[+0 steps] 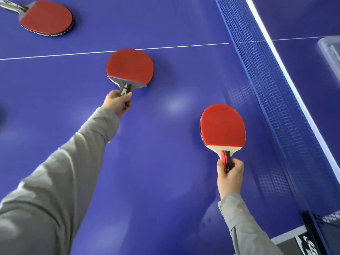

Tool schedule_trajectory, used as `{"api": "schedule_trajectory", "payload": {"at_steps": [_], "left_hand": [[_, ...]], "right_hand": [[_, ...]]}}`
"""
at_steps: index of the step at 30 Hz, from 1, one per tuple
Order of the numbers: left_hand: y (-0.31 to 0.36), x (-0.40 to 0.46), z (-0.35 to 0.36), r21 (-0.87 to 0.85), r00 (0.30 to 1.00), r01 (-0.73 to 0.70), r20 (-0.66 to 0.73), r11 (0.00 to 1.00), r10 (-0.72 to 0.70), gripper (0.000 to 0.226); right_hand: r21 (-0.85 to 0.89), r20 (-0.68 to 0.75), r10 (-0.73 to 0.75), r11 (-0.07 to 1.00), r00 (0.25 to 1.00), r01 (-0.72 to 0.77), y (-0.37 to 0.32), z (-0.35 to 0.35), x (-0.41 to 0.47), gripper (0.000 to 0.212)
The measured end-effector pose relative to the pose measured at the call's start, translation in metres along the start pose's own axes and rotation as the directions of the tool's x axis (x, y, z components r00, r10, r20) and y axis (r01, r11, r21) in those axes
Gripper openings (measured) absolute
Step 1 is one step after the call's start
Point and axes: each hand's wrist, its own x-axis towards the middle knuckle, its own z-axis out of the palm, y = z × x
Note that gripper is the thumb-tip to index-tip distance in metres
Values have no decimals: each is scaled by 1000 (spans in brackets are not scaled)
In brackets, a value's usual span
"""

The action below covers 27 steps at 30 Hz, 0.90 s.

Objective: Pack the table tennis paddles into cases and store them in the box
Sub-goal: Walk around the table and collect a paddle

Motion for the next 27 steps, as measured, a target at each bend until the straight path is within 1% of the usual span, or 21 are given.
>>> {"api": "schedule_trajectory", "payload": {"at_steps": [6, 11, 15, 19, 23, 25, 26, 27], "left_hand": [[-96, -117, 6, -50, 999, -26, -38, 998, 24, 20], [-175, -228, 8, -83, 992, 20, -123, 996, -30, 26], [-222, -290, 19, -113, 975, 52, -208, 992, -75, 27], [-238, -317, 30, -100, 962, 74, -257, 992, -98, 26], [-233, -318, 31, -5, 957, 127, -261, 992, -124, 17], [-228, -320, 26, -39, 958, 160, -235, 986, -165, 15], [-225, -322, 23, -88, 958, 174, -215, 981, -190, 18], [-223, -325, 20, -129, 959, 187, -193, 974, -210, 26]], "right_hand": [[50, 88, -11, 999, 996, 6, 12, -15, -27, 25], [65, 179, -60, 997, 982, 49, 29, -37, -55, 25], [67, 267, -90, 995, 959, 75, 48, -52, -81, 22], [75, 347, -125, 992, 930, 105, 62, -53, -103, 22], [102, 417, -162, 986, 894, 131, 63, -45, -121, 23], [121, 443, -185, 982, 877, 146, 58, -39, -130, 23], [129, 453, -195, 980, 870, 153, 54, -35, -134, 23], [137, 462, -205, 978, 863, 160, 50, -31, -139, 23]]}}
